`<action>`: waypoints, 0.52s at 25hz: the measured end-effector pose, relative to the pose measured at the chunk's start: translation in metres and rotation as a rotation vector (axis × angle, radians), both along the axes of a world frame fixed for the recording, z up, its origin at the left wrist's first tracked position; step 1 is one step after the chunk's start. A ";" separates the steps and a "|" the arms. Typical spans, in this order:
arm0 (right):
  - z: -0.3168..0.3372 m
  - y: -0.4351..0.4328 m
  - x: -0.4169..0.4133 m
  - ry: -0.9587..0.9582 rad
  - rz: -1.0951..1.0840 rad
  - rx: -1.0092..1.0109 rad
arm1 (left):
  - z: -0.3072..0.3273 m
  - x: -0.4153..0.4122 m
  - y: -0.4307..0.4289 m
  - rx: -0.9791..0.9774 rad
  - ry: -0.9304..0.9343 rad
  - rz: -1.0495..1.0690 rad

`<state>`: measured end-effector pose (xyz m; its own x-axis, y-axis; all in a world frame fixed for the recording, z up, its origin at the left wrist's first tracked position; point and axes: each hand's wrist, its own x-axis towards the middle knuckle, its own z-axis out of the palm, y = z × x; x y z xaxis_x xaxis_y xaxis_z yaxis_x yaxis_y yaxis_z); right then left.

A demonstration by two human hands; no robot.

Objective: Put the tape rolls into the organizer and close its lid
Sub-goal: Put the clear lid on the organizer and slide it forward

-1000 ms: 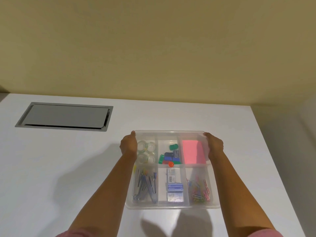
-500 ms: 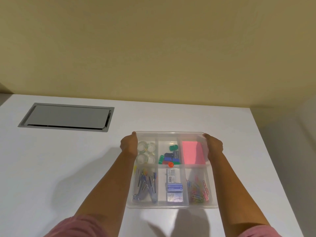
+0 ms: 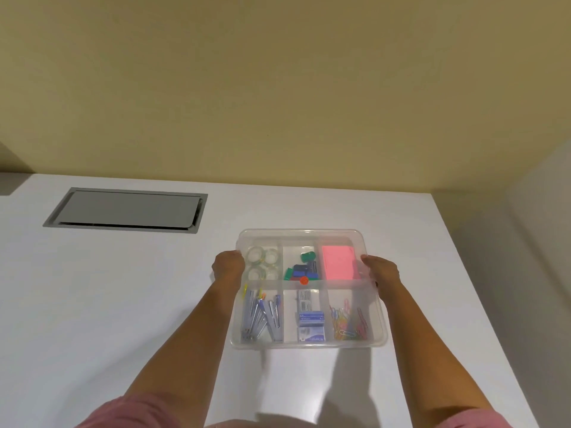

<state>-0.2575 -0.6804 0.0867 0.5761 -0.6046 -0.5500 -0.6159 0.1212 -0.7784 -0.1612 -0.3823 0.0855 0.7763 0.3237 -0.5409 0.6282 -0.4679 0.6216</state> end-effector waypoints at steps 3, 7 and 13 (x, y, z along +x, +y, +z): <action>-0.001 0.004 -0.030 -0.021 0.011 0.031 | -0.002 -0.022 0.008 -0.043 -0.008 0.002; -0.006 0.011 -0.063 0.002 0.004 0.026 | -0.004 -0.050 0.018 -0.085 0.017 0.053; -0.008 0.018 -0.097 0.038 0.021 0.031 | -0.002 -0.089 0.023 -0.027 0.039 0.046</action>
